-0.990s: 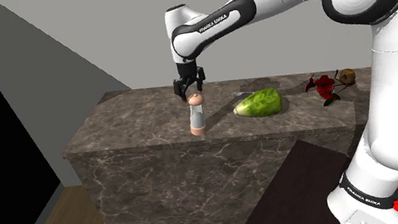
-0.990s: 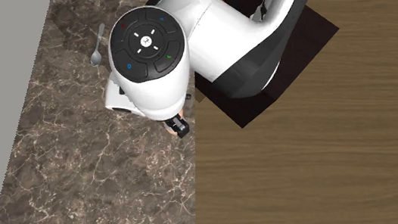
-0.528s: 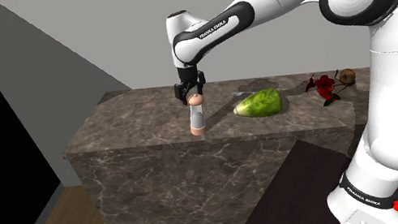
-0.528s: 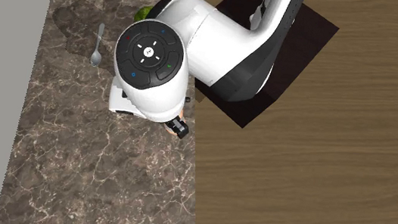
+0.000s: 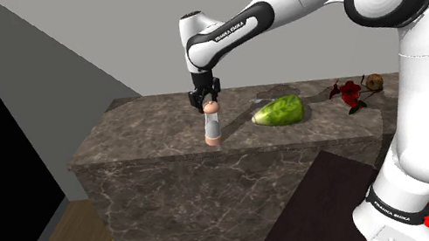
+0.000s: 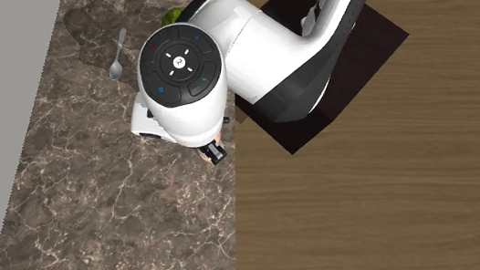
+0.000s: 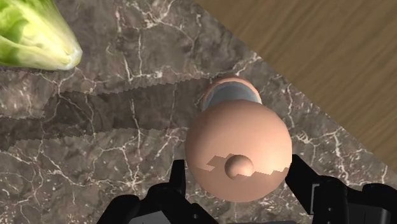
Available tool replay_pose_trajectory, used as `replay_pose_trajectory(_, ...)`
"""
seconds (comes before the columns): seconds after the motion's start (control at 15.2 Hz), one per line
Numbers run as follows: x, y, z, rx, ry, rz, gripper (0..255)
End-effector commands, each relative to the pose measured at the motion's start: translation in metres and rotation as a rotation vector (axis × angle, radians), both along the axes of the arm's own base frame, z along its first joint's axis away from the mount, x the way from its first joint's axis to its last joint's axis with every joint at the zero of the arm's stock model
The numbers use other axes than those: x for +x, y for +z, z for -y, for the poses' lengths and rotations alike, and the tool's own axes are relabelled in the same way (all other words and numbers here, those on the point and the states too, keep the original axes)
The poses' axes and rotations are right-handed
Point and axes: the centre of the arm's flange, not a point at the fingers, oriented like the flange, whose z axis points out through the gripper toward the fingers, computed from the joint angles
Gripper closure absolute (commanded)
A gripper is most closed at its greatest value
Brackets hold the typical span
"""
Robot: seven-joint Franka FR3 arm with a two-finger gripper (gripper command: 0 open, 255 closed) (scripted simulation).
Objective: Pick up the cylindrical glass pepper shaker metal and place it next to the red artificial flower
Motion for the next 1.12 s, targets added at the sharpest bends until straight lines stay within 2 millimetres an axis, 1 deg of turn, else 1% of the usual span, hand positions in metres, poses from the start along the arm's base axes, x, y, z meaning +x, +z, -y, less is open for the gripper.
replay_pose_trajectory(0.0,0.000,0.000,0.000,0.000,0.000,-0.001,255)
replay_pose_trajectory(0.26,0.000,0.000,0.000,0.000,0.000,0.000,255)
replay_pose_trajectory(1.06,0.000,0.063,0.000,0.000,0.000,0.000,255)
